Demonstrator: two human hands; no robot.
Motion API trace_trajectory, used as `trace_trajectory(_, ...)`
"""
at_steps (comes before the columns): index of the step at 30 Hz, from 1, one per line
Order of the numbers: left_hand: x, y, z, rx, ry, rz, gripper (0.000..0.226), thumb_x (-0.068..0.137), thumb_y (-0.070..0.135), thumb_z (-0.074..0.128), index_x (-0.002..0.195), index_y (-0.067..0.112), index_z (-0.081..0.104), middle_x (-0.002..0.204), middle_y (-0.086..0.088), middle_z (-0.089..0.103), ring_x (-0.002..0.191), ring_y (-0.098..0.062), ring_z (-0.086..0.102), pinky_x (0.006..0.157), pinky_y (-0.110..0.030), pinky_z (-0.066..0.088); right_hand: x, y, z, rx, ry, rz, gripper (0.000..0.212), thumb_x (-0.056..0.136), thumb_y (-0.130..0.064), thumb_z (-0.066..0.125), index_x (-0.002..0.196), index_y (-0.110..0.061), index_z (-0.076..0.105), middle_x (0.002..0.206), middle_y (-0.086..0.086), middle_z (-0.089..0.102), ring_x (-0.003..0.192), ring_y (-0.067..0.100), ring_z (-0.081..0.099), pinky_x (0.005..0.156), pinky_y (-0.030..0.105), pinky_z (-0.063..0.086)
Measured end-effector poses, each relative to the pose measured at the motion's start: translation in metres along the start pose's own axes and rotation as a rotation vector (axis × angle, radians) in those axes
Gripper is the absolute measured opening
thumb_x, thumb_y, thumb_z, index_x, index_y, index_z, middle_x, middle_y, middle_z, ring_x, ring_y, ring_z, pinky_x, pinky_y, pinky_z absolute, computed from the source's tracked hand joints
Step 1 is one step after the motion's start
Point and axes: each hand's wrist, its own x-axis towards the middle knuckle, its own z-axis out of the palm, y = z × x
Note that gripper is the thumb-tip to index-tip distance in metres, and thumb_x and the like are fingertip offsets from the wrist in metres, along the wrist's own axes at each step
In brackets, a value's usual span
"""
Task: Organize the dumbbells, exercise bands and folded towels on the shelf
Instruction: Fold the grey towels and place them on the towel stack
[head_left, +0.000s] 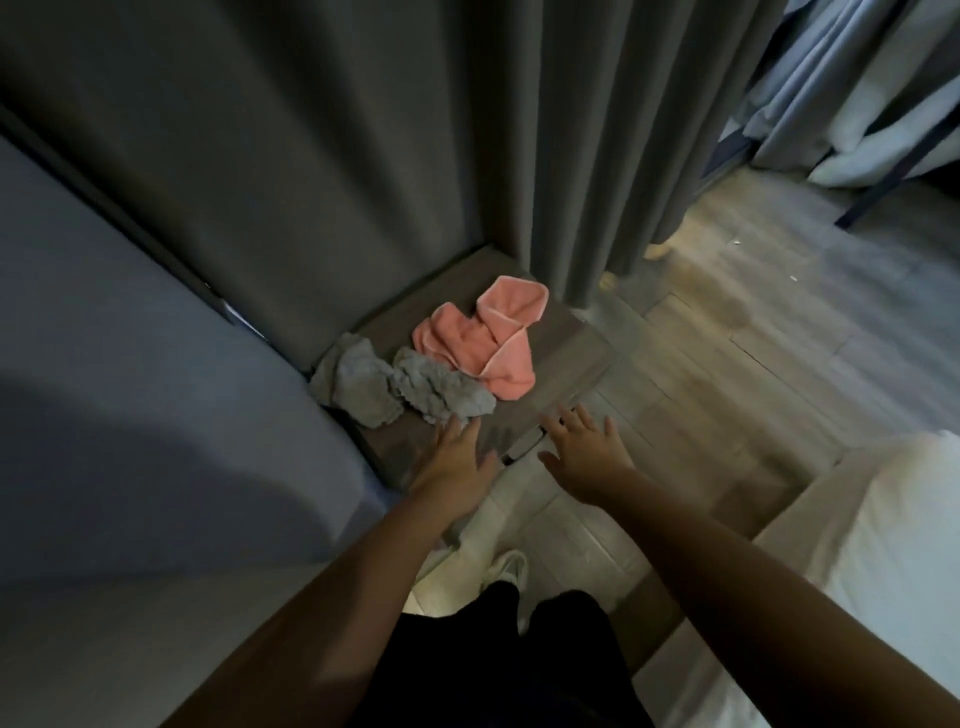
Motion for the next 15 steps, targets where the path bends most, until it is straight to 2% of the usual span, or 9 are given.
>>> trace_trajectory(10,0.082,0.006,0.004,-0.033,0.067,-0.363,0.059,0.097,0.049,0.041,0.151,0.028,0.027,0.161,-0.006,0.013,0.145,-0.030,0.017,0.115,-0.048,0.025,0.121,0.018,-0.053,-0.138,-0.179,-0.195,0.064,0.101,-0.044,0.036,0.156,-0.027,0.009,0.164,0.007,0.001,0.150,0.032,0.002,0.117,0.059,0.010)
trace_trajectory(12,0.099,0.001,0.005,-0.016,0.114,-0.404,0.063,0.093,0.049,0.051,0.148,0.025,0.034,0.155,-0.008,0.027,0.140,-0.032,0.029,0.111,-0.048,0.031,0.143,0.023,-0.054,-0.200,-0.242,-0.222,0.066,0.101,-0.043,0.039,0.156,-0.028,0.007,0.164,0.007,-0.001,0.150,0.034,0.001,0.116,0.060,0.012)
trace_trajectory(13,0.107,-0.005,0.006,-0.019,0.171,-0.410,0.064,0.087,0.047,0.060,0.143,0.020,0.044,0.149,-0.011,0.037,0.134,-0.036,0.038,0.107,-0.050,0.036,0.155,0.025,-0.055,-0.229,-0.265,-0.236,0.066,0.100,-0.043,0.040,0.156,-0.029,0.006,0.164,0.007,-0.002,0.149,0.035,0.000,0.116,0.061,0.013)
trace_trajectory(15,0.126,-0.025,0.012,-0.058,0.282,-0.409,0.064,0.070,0.039,0.077,0.123,0.005,0.062,0.129,-0.023,0.056,0.115,-0.046,0.055,0.094,-0.056,0.046,0.180,0.025,-0.056,-0.272,-0.290,-0.253,0.068,0.100,-0.046,0.040,0.156,-0.031,0.004,0.164,0.006,-0.004,0.149,0.034,-0.001,0.115,0.062,0.013)
